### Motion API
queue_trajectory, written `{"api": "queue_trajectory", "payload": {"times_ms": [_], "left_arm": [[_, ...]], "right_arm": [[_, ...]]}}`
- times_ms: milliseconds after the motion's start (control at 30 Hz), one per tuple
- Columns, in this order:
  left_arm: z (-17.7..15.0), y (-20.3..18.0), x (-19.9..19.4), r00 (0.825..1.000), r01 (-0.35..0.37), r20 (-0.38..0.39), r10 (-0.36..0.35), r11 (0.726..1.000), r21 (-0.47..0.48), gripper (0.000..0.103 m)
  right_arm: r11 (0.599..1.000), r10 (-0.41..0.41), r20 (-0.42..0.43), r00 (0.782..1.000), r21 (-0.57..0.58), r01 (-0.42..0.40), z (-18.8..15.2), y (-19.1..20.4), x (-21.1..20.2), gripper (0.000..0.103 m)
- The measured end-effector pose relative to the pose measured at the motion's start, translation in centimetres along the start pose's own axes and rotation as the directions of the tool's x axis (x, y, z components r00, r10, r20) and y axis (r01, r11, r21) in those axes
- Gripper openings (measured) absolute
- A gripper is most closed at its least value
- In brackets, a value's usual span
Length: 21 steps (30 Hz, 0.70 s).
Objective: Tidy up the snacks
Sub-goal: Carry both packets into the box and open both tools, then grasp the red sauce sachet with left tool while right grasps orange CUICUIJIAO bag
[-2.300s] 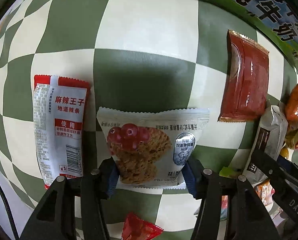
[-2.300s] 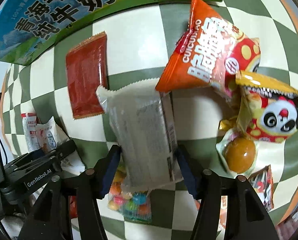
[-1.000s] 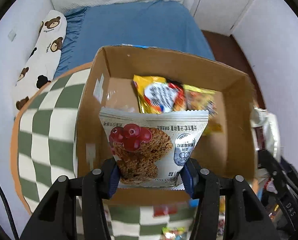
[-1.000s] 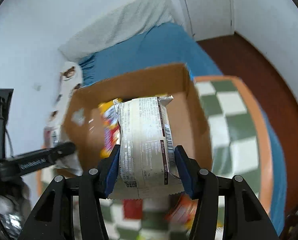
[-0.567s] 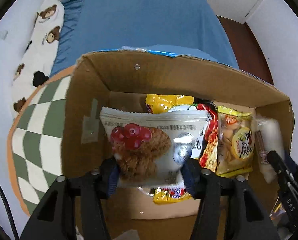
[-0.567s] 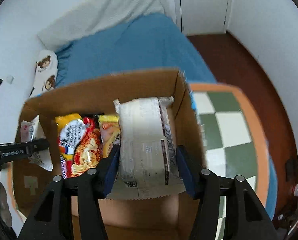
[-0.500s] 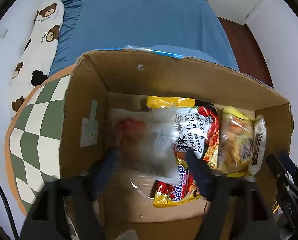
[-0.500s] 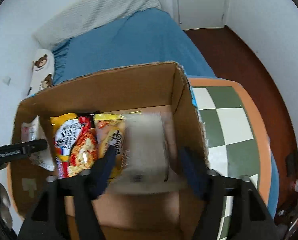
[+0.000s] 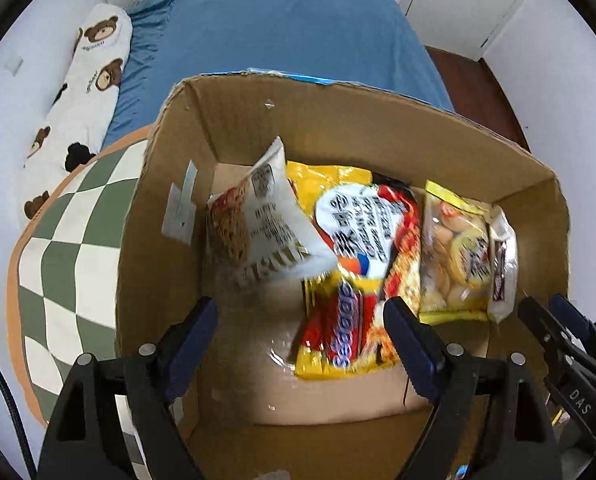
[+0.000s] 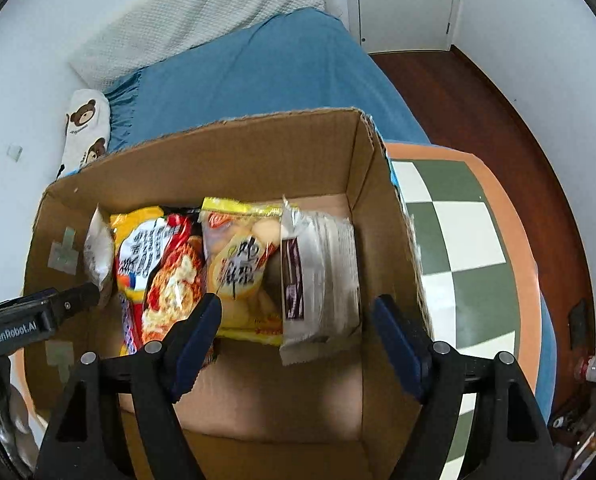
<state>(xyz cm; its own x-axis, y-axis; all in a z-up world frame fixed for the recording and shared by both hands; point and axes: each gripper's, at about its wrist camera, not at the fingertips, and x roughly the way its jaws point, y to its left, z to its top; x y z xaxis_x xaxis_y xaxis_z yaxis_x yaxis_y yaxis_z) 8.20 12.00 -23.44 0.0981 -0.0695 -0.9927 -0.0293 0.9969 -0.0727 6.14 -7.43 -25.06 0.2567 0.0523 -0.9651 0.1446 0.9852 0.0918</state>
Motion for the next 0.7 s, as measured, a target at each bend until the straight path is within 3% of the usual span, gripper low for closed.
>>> {"api": "queue_trajectory", "payload": {"times_ms": [267, 700], "left_arm": [[-4.4, -1.0, -3.9, 0.995, 0.014, 0.098, -0.016, 1.000, 0.019, 0.084], [-10.2, -1.9, -11.2, 0.969, 0.024, 0.244, -0.031, 0.999, 0.031, 0.084]], "right_arm": [[0.999, 0.011, 0.032, 0.999, -0.042, -0.010, -3.2, 0.8, -3.2, 0.081], [0.994, 0.047, 0.139, 0.989, -0.102, -0.033, -8.0, 1.9, -10.8, 0.081]]}}
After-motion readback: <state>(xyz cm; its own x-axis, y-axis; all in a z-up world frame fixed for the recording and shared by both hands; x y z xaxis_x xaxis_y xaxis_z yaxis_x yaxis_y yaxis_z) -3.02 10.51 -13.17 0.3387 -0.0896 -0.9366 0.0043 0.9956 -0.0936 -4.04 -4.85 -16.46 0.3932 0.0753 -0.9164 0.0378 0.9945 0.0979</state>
